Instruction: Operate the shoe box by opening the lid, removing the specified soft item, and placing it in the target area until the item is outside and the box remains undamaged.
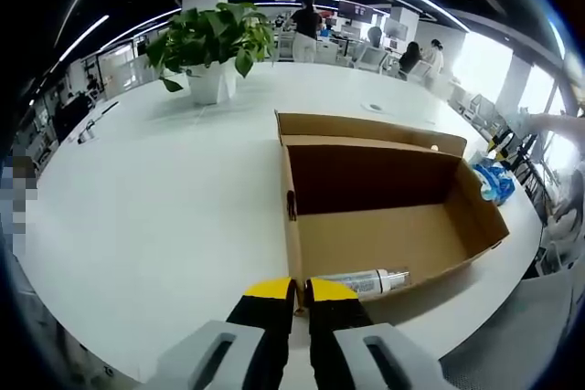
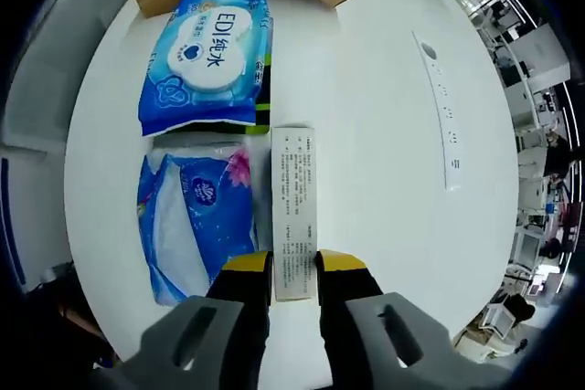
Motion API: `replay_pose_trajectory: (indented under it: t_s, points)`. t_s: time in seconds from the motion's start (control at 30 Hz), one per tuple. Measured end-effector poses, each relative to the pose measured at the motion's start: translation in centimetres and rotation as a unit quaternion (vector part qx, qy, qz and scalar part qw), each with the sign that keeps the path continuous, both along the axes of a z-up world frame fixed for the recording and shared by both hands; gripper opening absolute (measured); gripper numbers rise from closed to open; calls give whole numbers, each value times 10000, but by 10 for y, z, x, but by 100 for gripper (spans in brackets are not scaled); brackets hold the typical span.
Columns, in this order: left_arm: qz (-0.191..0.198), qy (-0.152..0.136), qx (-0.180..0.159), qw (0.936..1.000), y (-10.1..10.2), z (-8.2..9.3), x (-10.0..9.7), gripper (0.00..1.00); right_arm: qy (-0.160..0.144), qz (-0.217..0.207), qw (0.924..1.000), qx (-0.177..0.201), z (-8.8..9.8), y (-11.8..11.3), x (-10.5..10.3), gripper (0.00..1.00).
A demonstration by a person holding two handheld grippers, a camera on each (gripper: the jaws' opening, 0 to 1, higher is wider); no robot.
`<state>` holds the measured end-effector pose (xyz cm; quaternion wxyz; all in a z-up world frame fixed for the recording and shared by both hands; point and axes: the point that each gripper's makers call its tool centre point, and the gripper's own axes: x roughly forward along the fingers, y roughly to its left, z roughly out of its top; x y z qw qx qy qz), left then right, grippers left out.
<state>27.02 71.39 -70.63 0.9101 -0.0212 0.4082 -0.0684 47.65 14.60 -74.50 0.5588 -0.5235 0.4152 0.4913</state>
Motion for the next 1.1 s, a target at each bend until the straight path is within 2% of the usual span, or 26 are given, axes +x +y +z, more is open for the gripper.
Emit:
replay_pose_trajectory:
  t_s: [0.17, 0.37, 0.53, 0.77, 0.87, 0.97, 1.1]
  points:
    - [-68, -15, 61, 10000, 0, 1, 1, 5, -38, -85, 9999, 97, 1, 3, -2, 27]
    - [-201, -100, 122, 9997, -1, 6, 5, 14, -201, -156, 9995, 210, 7, 2, -3, 38]
    - [-258, -270, 190, 9991, 3, 19, 11, 21, -391, -275, 9981, 397, 20, 7, -7, 40]
    - [-526, -451, 180, 9974, -4, 40, 19, 29, -575, -693, 9931, 751, 36, 10, -18, 52]
    - [-841, -400, 177, 9955, -10, 42, 20, 32, -676, -1022, 9870, 1044, 45, 14, -22, 55]
    - [-1192, -296, 358, 9918, -13, 42, 21, 33, -713, -1462, 9769, 1389, 57, 20, -31, 61]
    - [-1345, -273, 398, 9897, -16, 44, 26, 34, -809, -1762, 9645, 1793, 70, 28, -44, 66]
